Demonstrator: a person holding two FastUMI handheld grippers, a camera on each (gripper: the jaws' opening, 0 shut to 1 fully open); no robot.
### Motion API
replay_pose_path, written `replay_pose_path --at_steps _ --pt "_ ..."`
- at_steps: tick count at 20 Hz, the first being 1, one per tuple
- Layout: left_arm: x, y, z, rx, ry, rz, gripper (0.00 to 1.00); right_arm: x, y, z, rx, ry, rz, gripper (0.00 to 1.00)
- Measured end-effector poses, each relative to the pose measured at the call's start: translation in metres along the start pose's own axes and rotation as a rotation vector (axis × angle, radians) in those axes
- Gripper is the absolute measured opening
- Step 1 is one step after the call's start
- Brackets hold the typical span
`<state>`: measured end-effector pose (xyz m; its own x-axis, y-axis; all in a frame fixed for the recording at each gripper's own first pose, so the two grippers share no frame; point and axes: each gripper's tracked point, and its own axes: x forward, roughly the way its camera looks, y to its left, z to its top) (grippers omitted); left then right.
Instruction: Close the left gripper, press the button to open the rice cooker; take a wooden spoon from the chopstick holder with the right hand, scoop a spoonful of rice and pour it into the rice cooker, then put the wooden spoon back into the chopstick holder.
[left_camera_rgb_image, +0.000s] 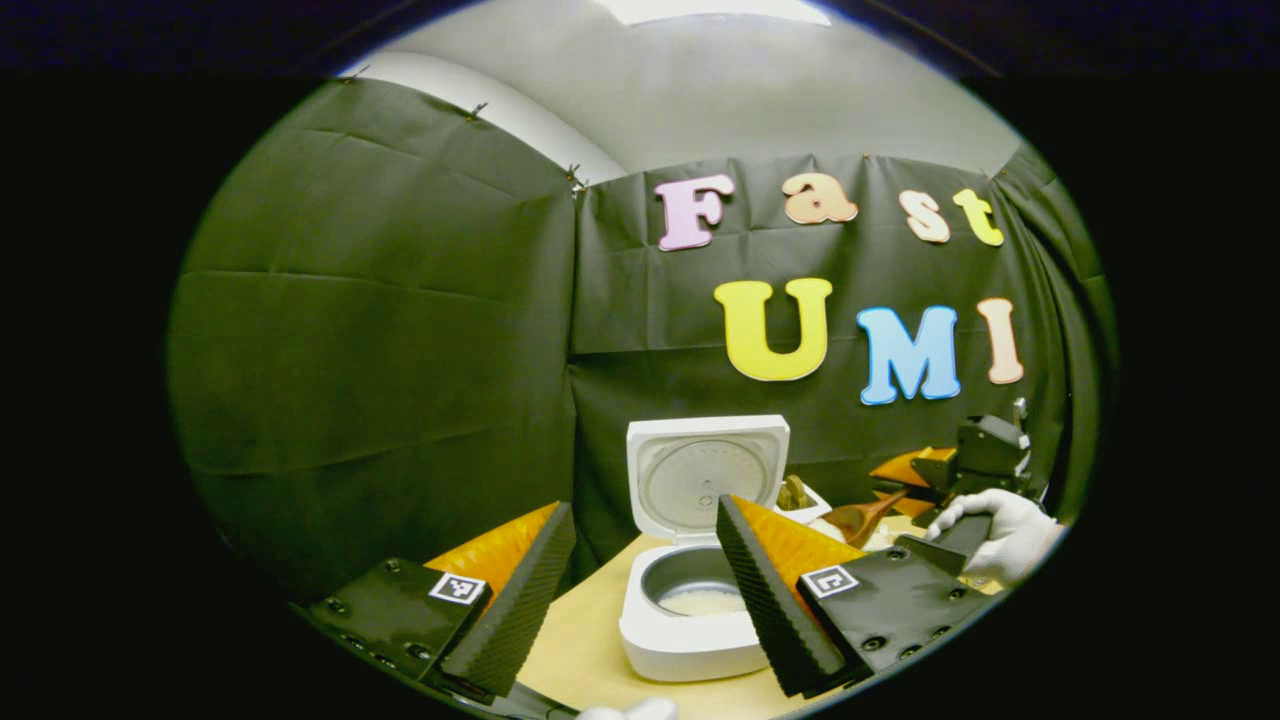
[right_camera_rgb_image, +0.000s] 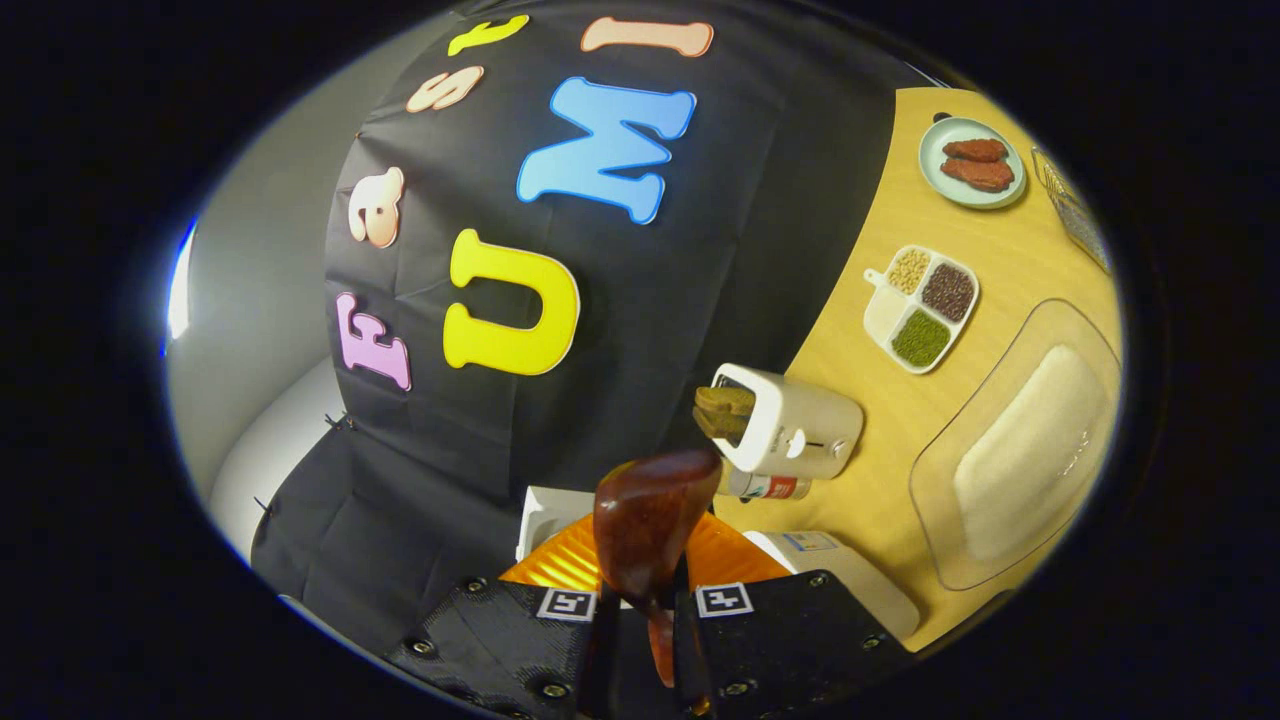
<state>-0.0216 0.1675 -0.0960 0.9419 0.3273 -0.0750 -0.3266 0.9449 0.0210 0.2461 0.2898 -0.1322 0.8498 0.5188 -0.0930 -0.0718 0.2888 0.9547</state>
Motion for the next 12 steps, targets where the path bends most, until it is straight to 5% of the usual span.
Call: replay_pose_path --at_steps 6,12 --pt "0.0 0.019 -0.004 -0.004 0.005 0.039 0.96 0.042 0.005 -0.057 -0.072 0.058 -0.016 0.22" --pt "-0.003 0.032 -0.009 0.002 0.011 0.067 1.0 0.062 -0.021 -0.096 -0.284 0.085 -0.072 0.22"
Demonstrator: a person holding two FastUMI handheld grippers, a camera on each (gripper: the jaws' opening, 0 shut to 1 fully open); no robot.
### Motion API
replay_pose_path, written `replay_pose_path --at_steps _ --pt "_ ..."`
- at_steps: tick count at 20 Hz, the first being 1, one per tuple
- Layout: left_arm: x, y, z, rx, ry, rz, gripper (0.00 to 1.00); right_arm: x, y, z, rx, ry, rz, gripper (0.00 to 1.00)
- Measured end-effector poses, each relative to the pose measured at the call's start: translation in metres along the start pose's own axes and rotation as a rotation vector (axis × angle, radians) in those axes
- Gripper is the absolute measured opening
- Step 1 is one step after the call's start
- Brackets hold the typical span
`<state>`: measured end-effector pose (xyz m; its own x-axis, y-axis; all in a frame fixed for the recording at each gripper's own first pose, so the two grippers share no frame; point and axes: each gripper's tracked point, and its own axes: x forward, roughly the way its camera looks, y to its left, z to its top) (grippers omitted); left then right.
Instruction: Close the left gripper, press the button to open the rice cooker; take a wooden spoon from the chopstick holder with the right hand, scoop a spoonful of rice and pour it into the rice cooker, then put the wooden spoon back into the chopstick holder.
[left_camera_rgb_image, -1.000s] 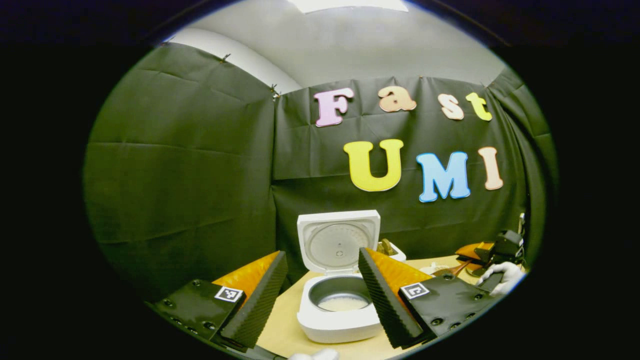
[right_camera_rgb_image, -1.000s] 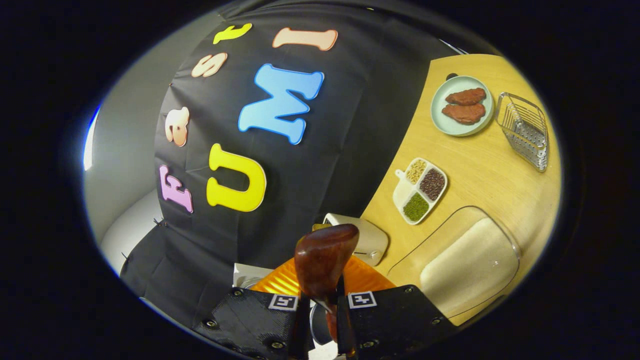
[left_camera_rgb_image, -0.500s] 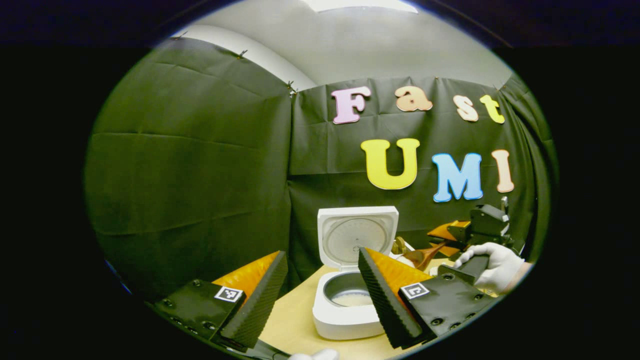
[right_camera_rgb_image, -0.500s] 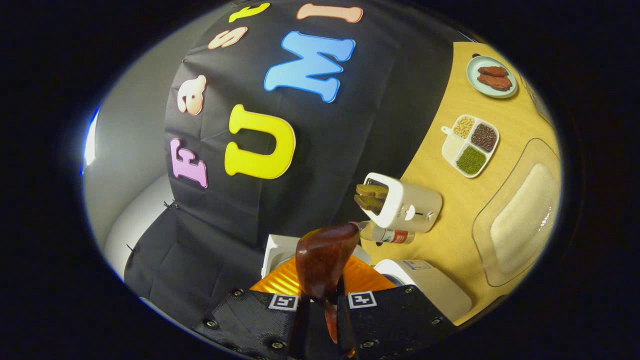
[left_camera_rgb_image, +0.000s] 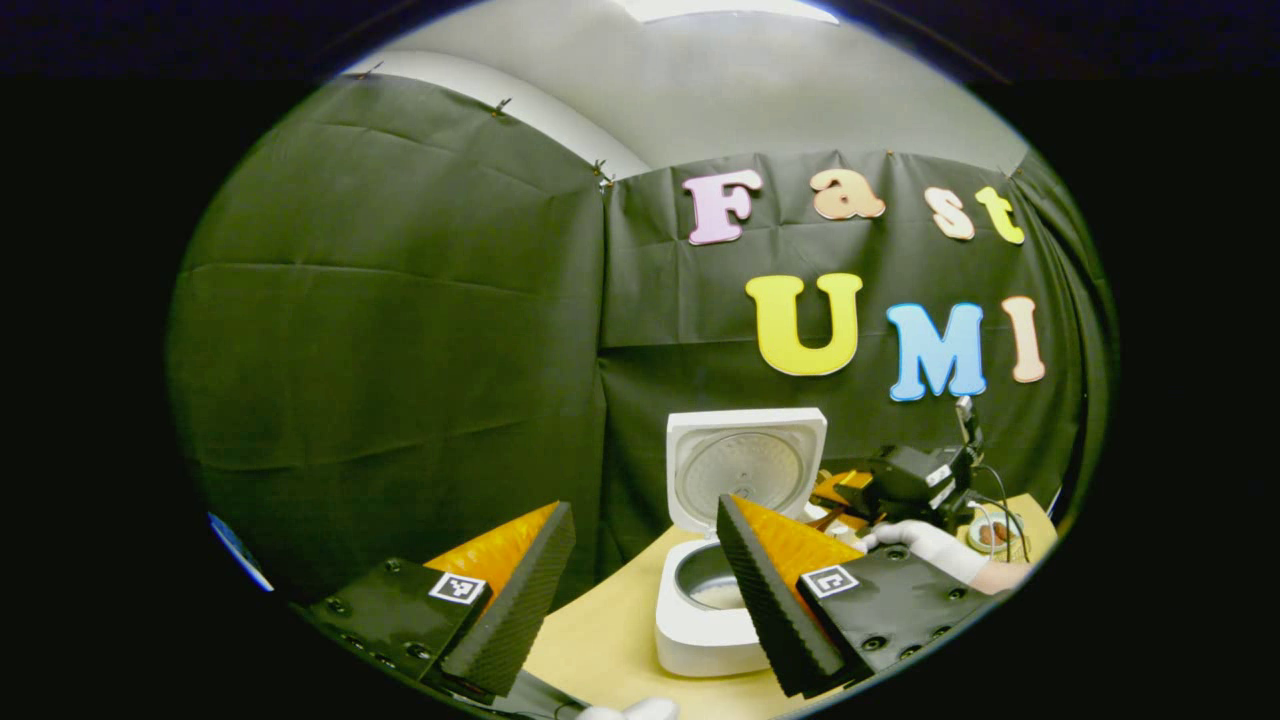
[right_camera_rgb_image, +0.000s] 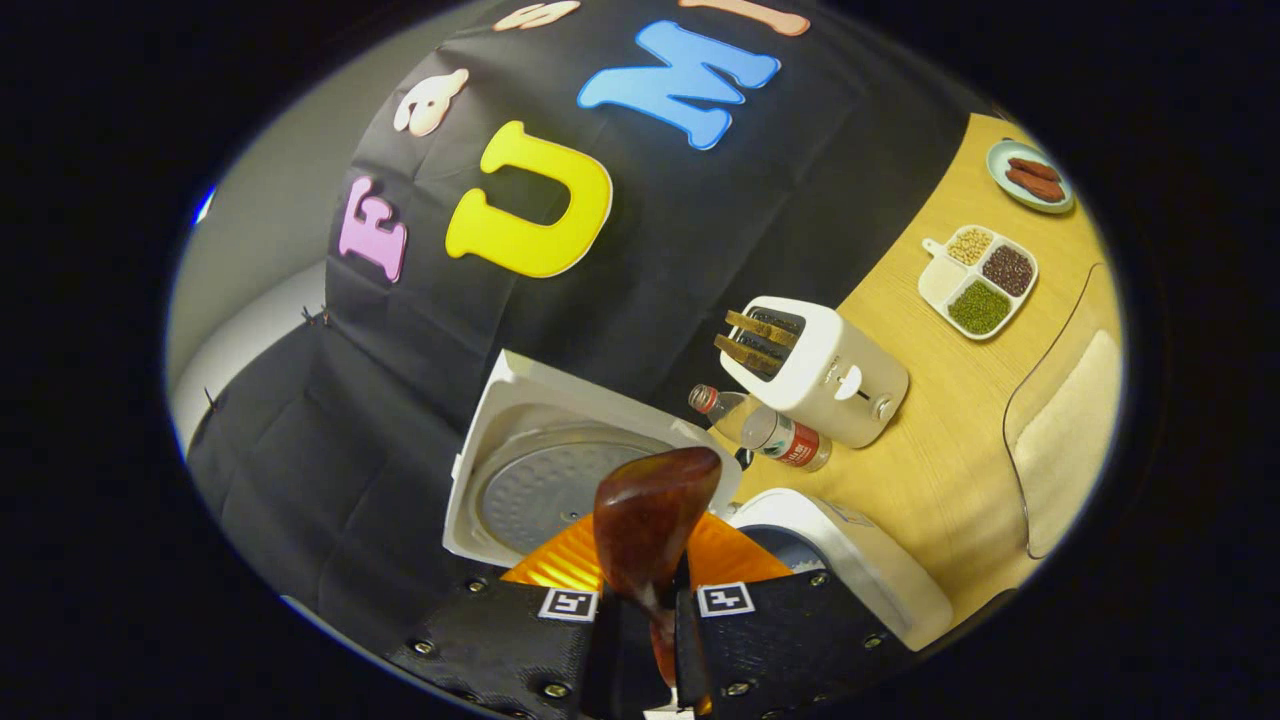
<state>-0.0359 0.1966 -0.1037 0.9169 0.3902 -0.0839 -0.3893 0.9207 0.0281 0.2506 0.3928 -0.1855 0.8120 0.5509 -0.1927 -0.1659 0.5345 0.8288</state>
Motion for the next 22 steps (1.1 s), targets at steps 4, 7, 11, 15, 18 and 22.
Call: replay_pose_path --at_steps 4,7,11,15,18,22 --pt "0.0 0.007 -0.004 0.025 0.003 0.014 0.99 0.006 -0.003 -0.011 -0.331 -0.024 -0.036 0.22" --pt "0.0 0.007 -0.009 0.026 0.013 0.013 1.0 0.009 0.005 -0.017 -0.583 -0.05 -0.024 0.22" --pt "0.0 0.008 -0.012 0.022 0.016 0.019 0.99 0.005 0.043 -0.026 -0.953 -0.087 0.021 0.22" --pt "0.001 0.012 -0.012 0.017 0.019 0.028 1.0 -0.008 0.067 -0.047 -1.315 -0.111 0.04 0.22" --pt "0.0 0.015 -0.014 0.014 0.021 0.03 1.0 -0.017 0.076 -0.06 -1.425 -0.096 0.055 0.22" --pt "-0.003 0.018 -0.013 0.016 0.017 0.037 1.0 -0.012 0.062 -0.061 -1.497 -0.07 0.03 0.22"
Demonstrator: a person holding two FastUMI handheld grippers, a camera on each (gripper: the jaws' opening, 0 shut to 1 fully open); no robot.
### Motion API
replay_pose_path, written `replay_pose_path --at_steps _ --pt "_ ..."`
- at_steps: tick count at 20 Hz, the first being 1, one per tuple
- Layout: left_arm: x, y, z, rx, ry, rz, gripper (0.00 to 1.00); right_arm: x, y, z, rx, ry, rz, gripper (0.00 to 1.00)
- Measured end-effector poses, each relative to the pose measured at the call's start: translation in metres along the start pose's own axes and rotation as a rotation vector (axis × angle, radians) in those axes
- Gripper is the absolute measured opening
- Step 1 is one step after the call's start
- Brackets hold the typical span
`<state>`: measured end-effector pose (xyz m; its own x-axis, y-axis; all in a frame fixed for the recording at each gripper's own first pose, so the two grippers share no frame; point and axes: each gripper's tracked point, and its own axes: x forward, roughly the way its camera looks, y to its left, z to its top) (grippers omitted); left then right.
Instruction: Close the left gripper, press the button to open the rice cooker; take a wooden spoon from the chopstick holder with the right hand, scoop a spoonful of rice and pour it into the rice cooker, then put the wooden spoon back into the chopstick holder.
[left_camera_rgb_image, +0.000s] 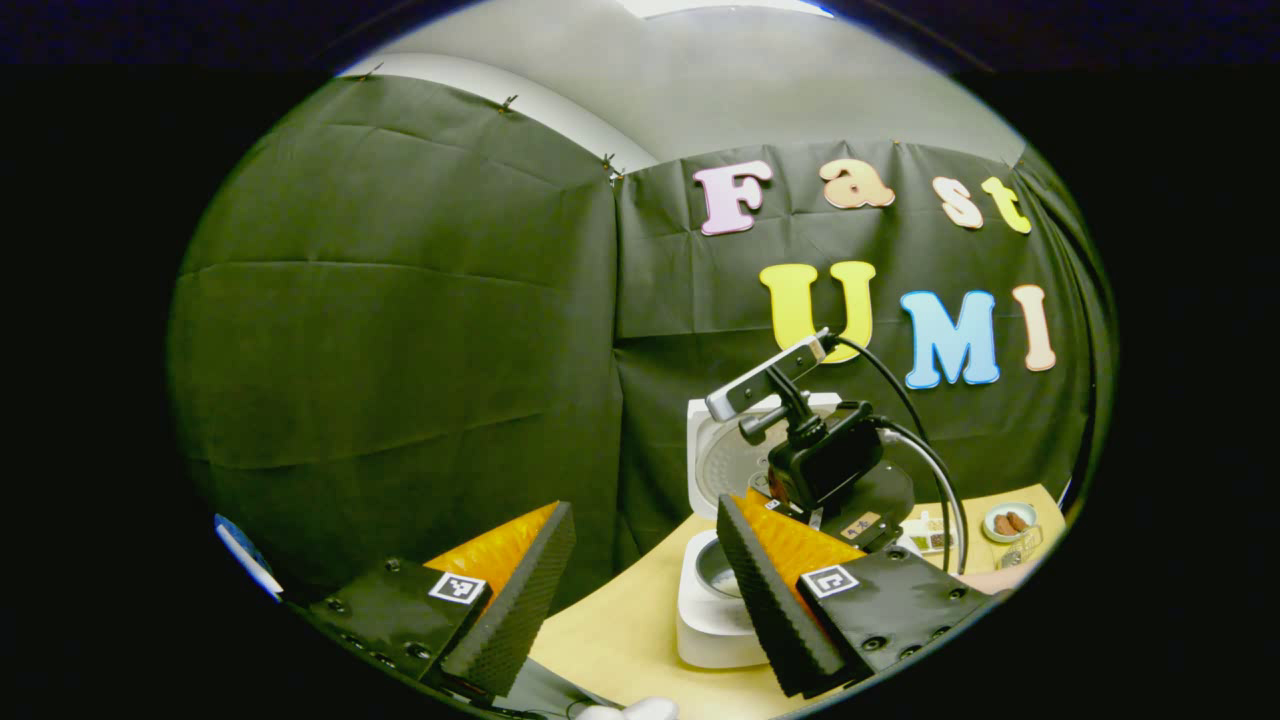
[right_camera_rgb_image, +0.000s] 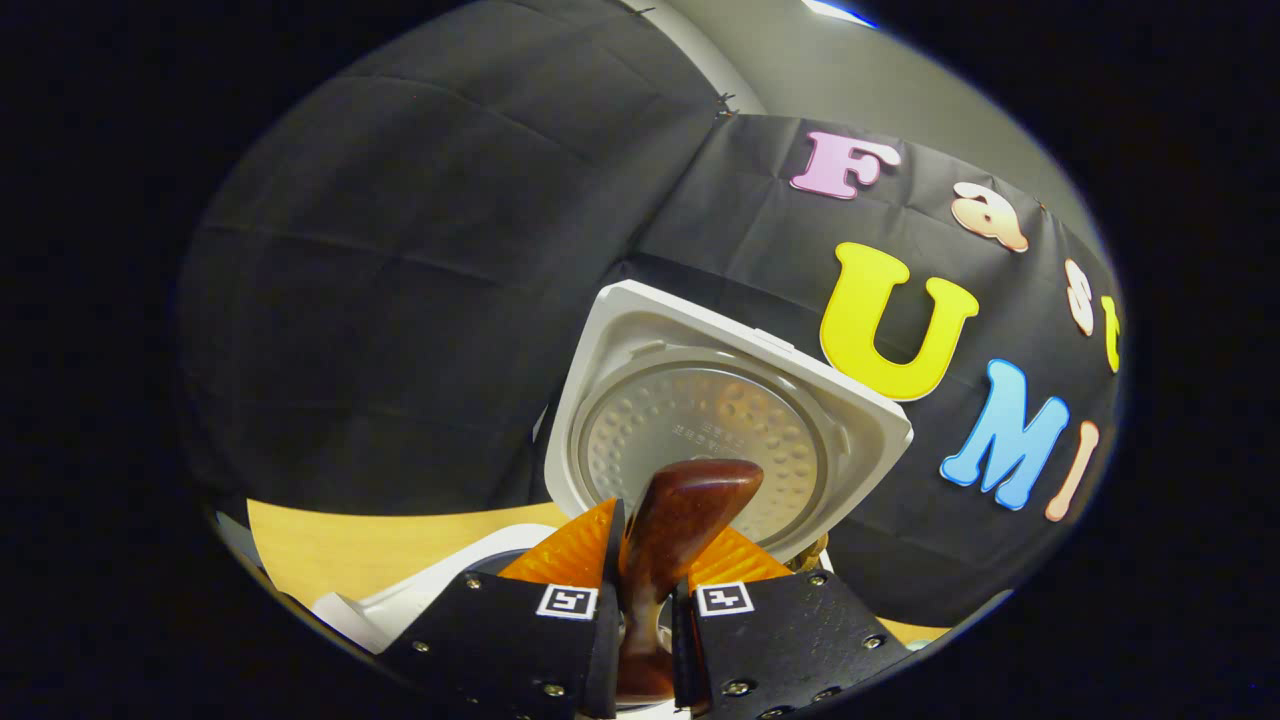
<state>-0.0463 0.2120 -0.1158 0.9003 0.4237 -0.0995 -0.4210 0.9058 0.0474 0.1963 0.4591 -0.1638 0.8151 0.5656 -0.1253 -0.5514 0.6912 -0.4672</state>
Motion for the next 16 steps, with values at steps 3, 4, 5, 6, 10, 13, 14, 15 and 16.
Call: replay_pose_path --at_steps 3,4,5,6,10,13,14,15,16 --pt "0.001 -0.001 -0.001 -0.002 0.003 0.001 1.0 0.0 0.0 -0.006 0.016 0.014 0.006 0.22" --pt "0.002 0.001 -0.002 -0.003 0.001 0.0 1.0 -0.001 0.0 -0.003 0.026 0.008 0.005 0.22" --pt "0.001 0.0 0.0 0.0 0.001 0.001 1.0 -0.002 -0.001 -0.001 0.04 0.002 0.004 0.22" --pt "0.001 0.0 0.001 0.004 -0.001 0.002 1.0 -0.003 -0.004 0.001 0.07 -0.005 0.009 0.22" --pt "0.0 -0.001 0.005 0.006 -0.01 -0.002 1.0 -0.01 -0.027 0.011 0.369 -0.021 0.031 0.22" --pt "-0.004 -0.003 0.011 0.01 -0.019 -0.007 1.0 -0.015 -0.061 0.019 0.667 -0.038 0.028 0.22" --pt "-0.005 -0.002 0.013 0.01 -0.02 -0.008 1.0 -0.018 -0.073 0.017 0.745 -0.036 0.009 0.22" --pt "-0.005 -0.003 0.014 0.007 -0.023 -0.014 1.0 -0.025 -0.088 0.017 0.805 -0.053 0.002 0.22" --pt "-0.006 -0.004 0.015 0.005 -0.021 -0.02 1.0 -0.031 -0.1 0.015 0.867 -0.057 -0.013 0.22"
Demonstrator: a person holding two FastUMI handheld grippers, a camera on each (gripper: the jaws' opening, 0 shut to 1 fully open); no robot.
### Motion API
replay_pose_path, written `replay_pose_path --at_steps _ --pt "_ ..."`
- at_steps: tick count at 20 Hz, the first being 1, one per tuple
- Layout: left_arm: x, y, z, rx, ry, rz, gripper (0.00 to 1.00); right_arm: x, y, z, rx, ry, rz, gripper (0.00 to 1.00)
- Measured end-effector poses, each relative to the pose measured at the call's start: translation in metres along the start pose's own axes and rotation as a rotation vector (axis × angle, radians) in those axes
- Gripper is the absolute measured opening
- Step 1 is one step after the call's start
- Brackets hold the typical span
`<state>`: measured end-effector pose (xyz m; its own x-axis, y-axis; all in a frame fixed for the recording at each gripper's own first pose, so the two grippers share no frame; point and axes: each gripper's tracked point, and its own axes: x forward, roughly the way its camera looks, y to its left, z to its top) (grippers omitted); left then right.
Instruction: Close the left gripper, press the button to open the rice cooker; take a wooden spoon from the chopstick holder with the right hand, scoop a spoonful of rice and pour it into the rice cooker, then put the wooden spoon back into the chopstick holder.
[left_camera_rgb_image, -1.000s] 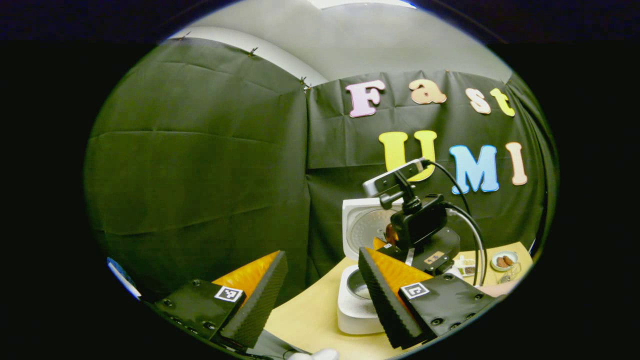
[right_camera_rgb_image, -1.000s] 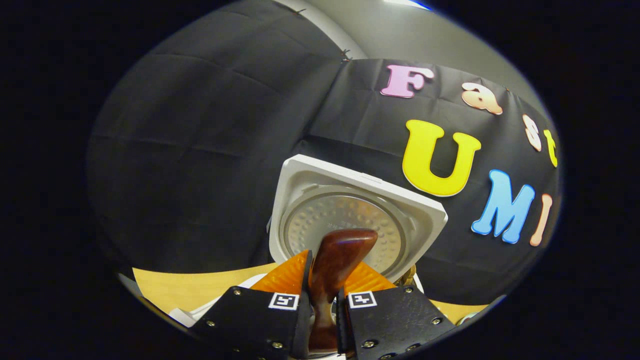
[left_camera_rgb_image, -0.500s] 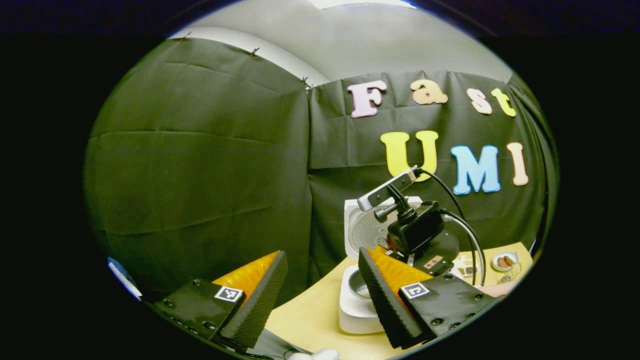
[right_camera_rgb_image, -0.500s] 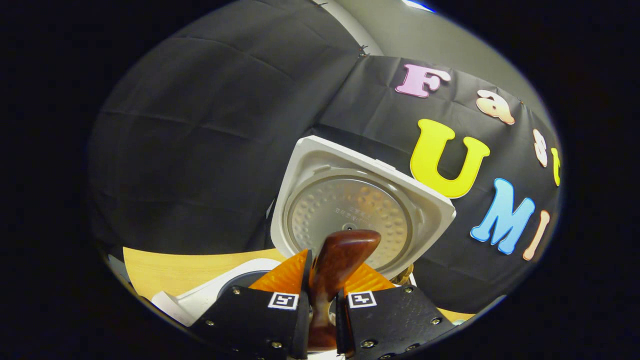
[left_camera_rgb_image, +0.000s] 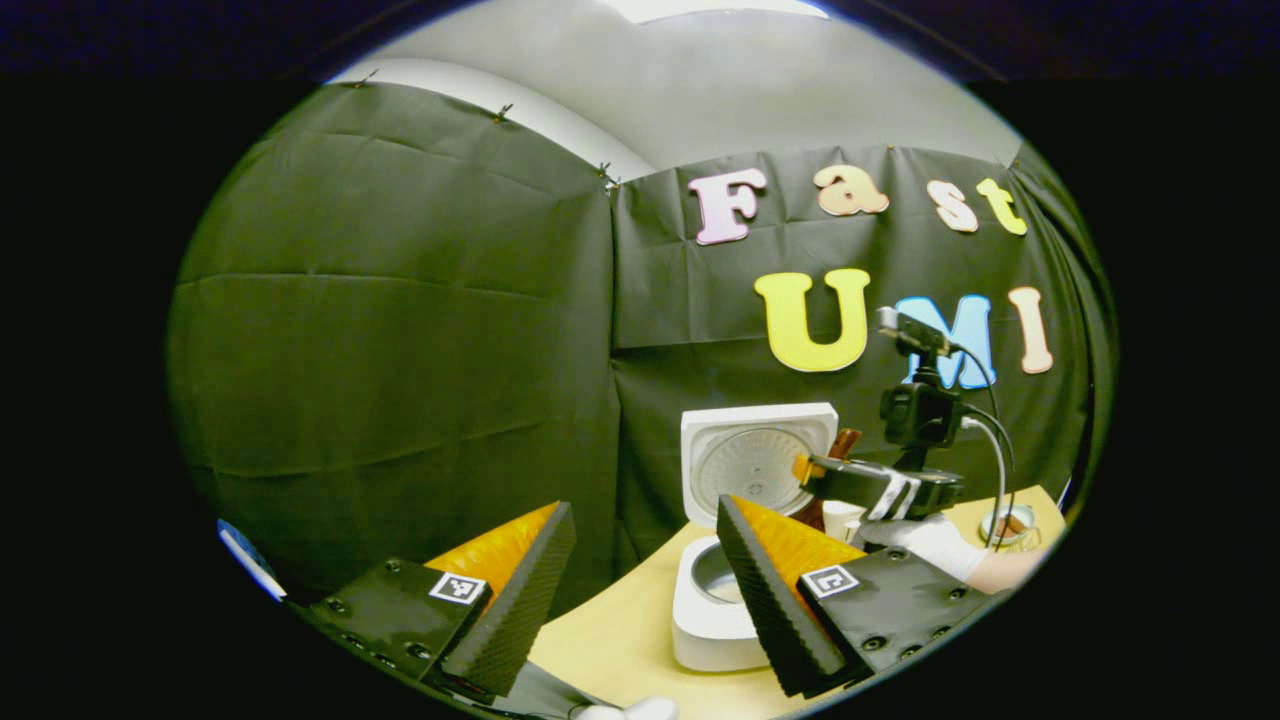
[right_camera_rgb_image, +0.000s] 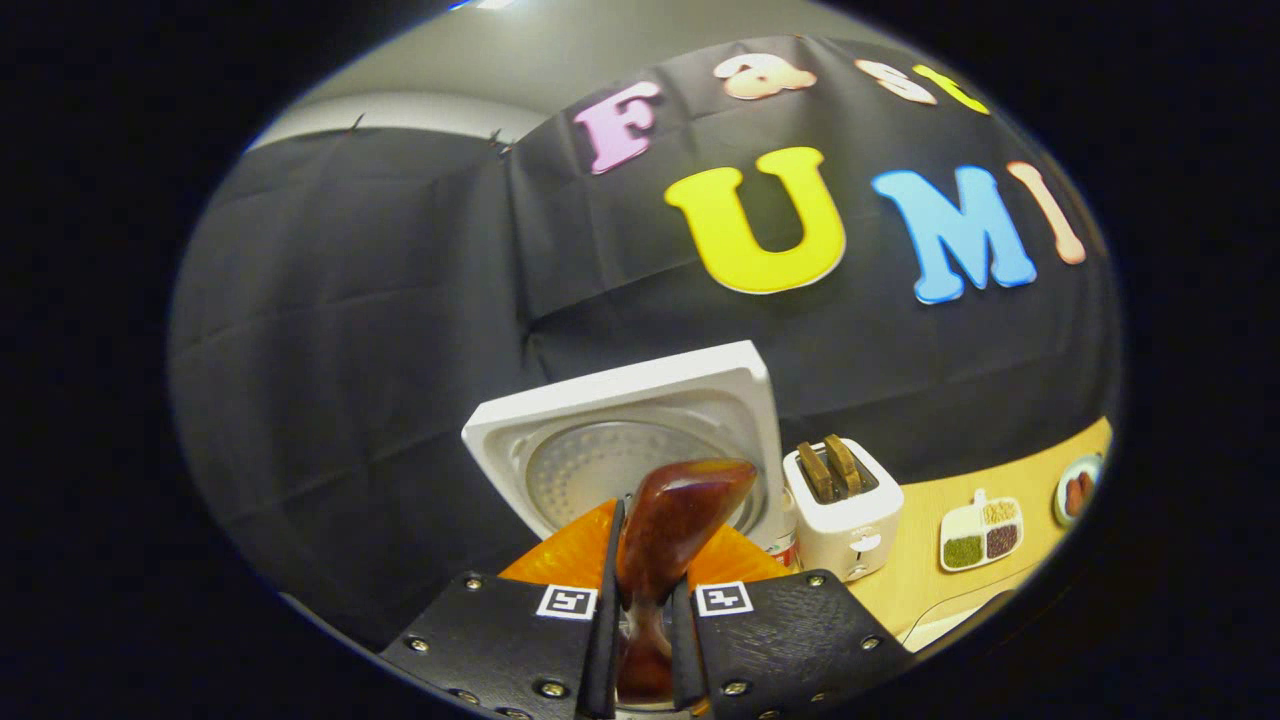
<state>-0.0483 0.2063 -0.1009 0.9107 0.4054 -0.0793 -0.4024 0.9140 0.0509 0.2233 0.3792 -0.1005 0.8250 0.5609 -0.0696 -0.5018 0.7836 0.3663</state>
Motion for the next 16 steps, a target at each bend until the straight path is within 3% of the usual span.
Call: replay_pose_path --at_steps 5,10,16 --pt "-0.007 -0.008 0.006 0.015 -0.01 -0.038 1.0 -0.029 -0.063 0.032 0.199 -0.066 -0.086 0.22" --pt "0.0 -0.043 0.015 0.02 -0.017 -0.089 1.0 -0.07 -0.147 0.057 0.256 -0.134 -0.206 0.22" --pt "-0.007 -0.09 0.024 0.014 -0.063 -0.17 1.0 -0.141 -0.274 0.086 0.236 -0.215 -0.396 0.22"
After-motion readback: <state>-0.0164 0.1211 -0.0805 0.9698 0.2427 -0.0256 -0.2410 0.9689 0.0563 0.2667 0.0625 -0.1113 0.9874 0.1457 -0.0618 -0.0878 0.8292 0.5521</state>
